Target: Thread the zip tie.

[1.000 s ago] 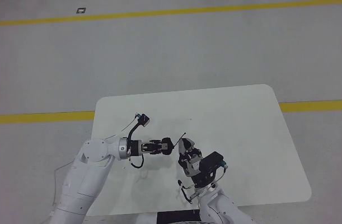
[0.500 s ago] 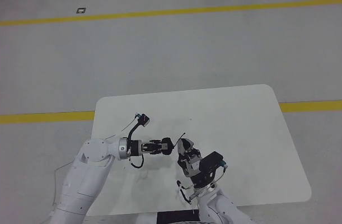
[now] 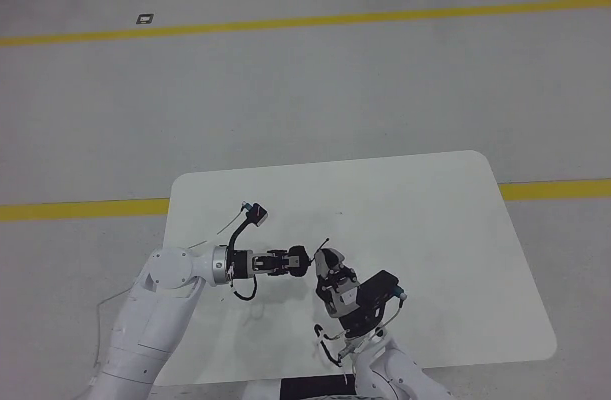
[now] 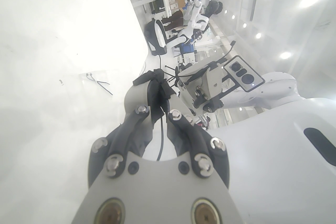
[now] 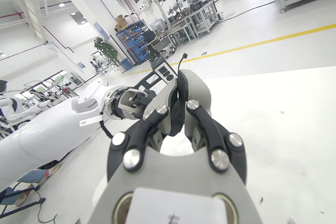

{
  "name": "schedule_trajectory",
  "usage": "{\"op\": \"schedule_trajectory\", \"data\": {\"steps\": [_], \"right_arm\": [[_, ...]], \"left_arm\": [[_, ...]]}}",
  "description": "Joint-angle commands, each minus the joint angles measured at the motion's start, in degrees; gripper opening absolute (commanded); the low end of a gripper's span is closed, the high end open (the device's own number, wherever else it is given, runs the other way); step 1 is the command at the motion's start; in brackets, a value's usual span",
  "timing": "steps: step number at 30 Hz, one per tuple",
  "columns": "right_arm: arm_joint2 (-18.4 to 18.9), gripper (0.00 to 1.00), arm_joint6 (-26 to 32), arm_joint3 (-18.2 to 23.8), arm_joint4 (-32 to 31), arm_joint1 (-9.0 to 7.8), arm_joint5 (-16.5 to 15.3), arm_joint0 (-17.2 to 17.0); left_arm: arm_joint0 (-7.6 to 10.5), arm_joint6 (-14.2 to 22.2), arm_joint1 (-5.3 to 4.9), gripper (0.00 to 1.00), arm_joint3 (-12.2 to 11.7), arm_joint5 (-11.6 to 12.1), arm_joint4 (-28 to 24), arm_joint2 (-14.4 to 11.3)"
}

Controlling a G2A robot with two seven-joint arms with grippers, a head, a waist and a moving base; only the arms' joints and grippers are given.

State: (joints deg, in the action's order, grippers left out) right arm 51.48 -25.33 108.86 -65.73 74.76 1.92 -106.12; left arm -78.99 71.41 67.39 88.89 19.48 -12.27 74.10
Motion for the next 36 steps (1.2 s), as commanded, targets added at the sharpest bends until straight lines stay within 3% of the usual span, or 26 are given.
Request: {"op": "schedule_trajectory", "data": {"steps": [1,28,36], "right_arm": [[-0.05,0.0,0.08,0.06,0.08,0.0,-0.1,-0.05],[-0.07,0.0,1.86,0.54,0.82,-0.32,-2.51,-0.73],[0.12,0.0,2.33,0.54,0.29,-0.36,-1.3,-0.71]], "left_arm": [[0.0,0.0,0.0,0.0,0.0,0.0,0.0,0.0],[0.0,0.0,0.0,0.0,0.0,0.0,0.0,0.0],[0.0,0.0,0.0,0.0,0.0,0.0,0.0,0.0]]}}
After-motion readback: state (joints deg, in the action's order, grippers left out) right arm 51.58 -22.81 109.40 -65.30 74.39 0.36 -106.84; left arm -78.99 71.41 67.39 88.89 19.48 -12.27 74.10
